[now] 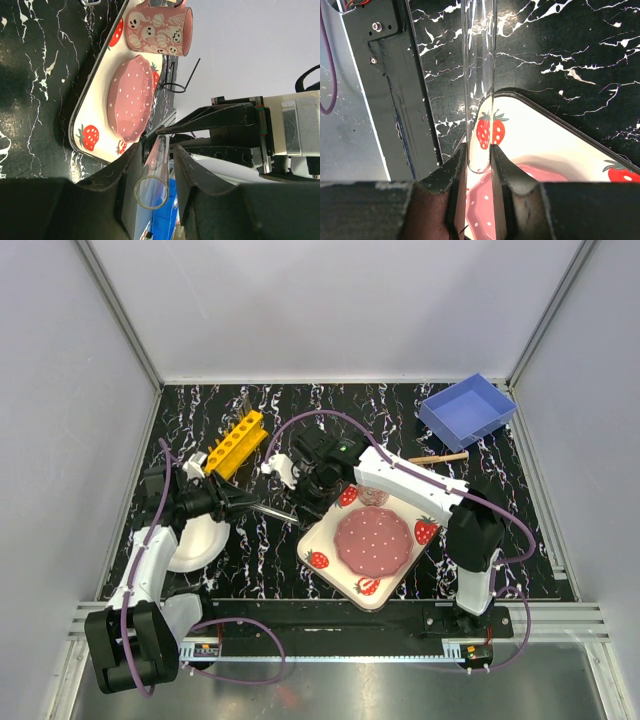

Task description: Organize the chemistry lab equipment

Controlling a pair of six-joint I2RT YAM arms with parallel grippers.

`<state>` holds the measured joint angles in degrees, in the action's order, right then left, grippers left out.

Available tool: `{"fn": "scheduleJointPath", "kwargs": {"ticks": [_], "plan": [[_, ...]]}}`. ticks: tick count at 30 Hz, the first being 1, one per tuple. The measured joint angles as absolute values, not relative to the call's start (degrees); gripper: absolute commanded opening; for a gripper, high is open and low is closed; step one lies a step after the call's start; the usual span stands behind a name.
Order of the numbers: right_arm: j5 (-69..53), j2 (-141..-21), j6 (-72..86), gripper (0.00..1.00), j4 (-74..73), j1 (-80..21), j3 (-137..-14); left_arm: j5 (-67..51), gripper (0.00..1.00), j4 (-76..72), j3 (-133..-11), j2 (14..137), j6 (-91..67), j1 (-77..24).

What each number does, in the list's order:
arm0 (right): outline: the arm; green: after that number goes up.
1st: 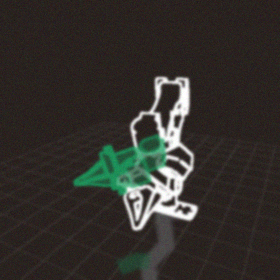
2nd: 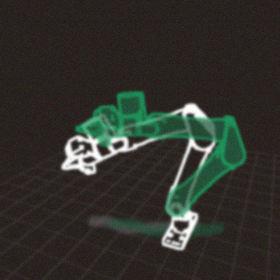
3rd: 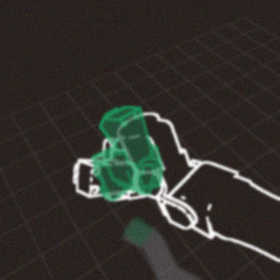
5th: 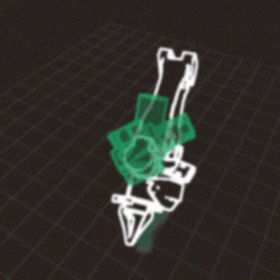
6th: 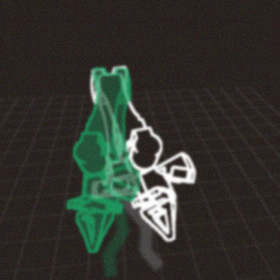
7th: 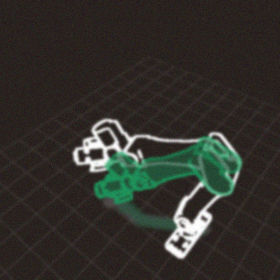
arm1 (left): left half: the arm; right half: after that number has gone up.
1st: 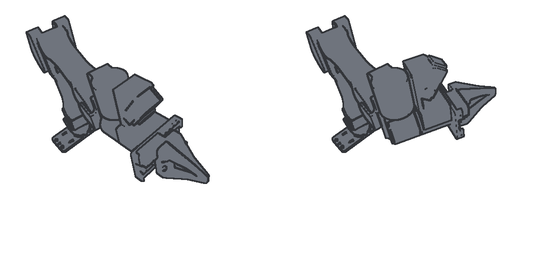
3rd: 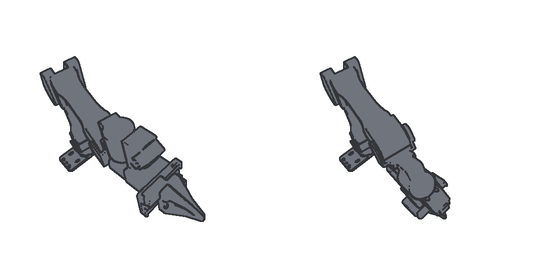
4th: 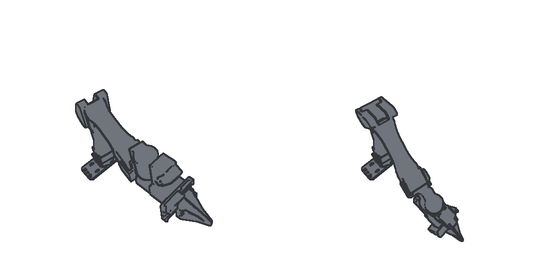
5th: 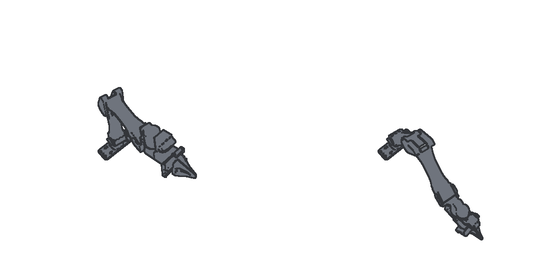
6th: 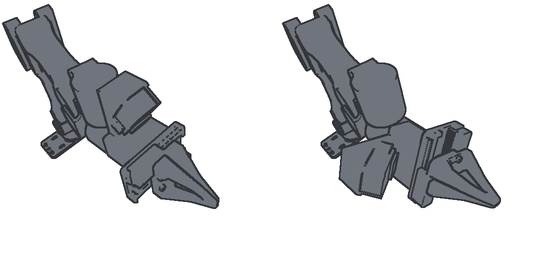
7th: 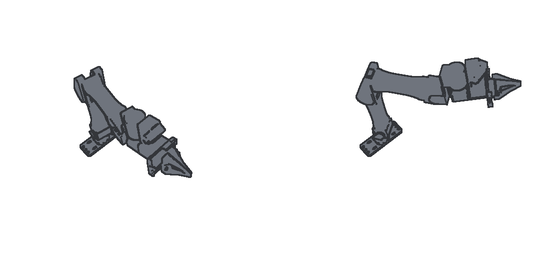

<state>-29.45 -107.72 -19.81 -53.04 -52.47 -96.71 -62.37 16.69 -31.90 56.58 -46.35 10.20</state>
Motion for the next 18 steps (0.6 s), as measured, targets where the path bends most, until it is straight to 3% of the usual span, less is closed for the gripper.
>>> {"fn": "scheduleJointPath", "kwargs": {"ticks": [18], "plan": [[-29.4, -107.7, -21.2, 0.19, -53.0, -52.5, -95.2, -61.2, 0.33, 18.7, -31.9, 54.8, -44.9, 10.4]]}}
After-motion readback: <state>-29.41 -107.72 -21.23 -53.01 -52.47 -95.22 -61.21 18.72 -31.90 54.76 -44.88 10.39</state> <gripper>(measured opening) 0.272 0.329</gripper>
